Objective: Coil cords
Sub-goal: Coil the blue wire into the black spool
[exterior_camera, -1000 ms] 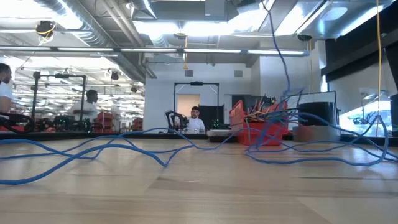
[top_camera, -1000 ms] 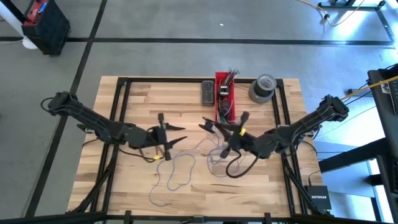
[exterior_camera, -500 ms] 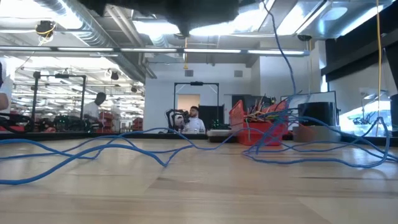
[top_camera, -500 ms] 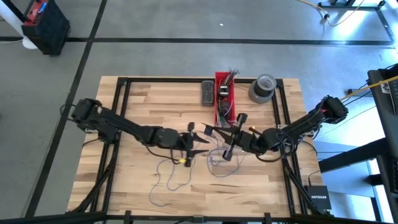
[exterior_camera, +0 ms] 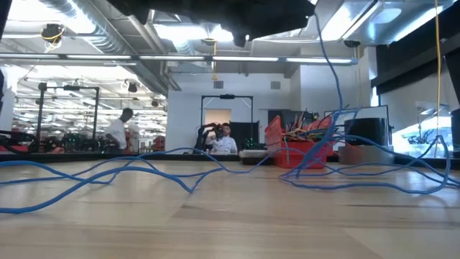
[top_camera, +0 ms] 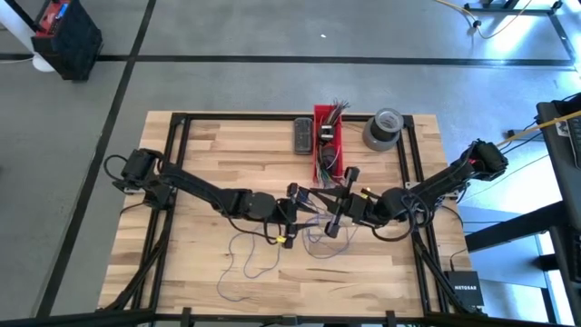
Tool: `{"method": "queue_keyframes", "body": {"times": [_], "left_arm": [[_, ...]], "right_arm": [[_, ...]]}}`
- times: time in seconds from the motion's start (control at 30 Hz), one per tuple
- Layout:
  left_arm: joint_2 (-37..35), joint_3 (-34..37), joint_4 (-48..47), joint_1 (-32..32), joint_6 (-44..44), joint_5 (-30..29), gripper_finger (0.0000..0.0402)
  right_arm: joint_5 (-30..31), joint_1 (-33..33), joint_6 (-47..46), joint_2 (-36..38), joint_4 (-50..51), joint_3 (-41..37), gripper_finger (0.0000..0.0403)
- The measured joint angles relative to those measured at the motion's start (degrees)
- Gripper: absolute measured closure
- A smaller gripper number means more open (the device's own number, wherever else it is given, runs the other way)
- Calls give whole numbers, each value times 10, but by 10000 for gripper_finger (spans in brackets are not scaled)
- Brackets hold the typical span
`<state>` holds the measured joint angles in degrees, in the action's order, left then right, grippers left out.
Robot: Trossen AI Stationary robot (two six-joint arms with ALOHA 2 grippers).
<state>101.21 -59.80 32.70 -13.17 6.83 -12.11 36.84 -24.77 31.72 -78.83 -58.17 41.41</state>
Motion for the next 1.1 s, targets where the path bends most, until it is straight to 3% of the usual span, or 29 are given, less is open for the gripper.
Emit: {"method": "queue_keyframes", "body": {"times": [0.1, 0.27, 0.57, 0.67, 0.83, 1.1], "left_arm": [[4, 0, 8, 4, 4, 54, 262], [5, 0, 7, 6, 25, 64, 288], [5, 0, 0, 23, 24, 68, 394], [-6, 0, -79, 24, 29, 8, 392], [-88, 0, -255, 17, 42, -115, 397], [-210, 0, -433, -20, -36, -144, 397]], "right_arm": [[0, 0, 0, 0, 0, 0, 396], [1, 0, 0, 0, 2, 0, 396], [0, 0, -4, 0, 13, 0, 396], [10, -9, -1, 0, 16, 0, 395], [92, -54, 64, 1, 39, 17, 395], [151, -87, 73, 2, 227, 60, 395]]}}
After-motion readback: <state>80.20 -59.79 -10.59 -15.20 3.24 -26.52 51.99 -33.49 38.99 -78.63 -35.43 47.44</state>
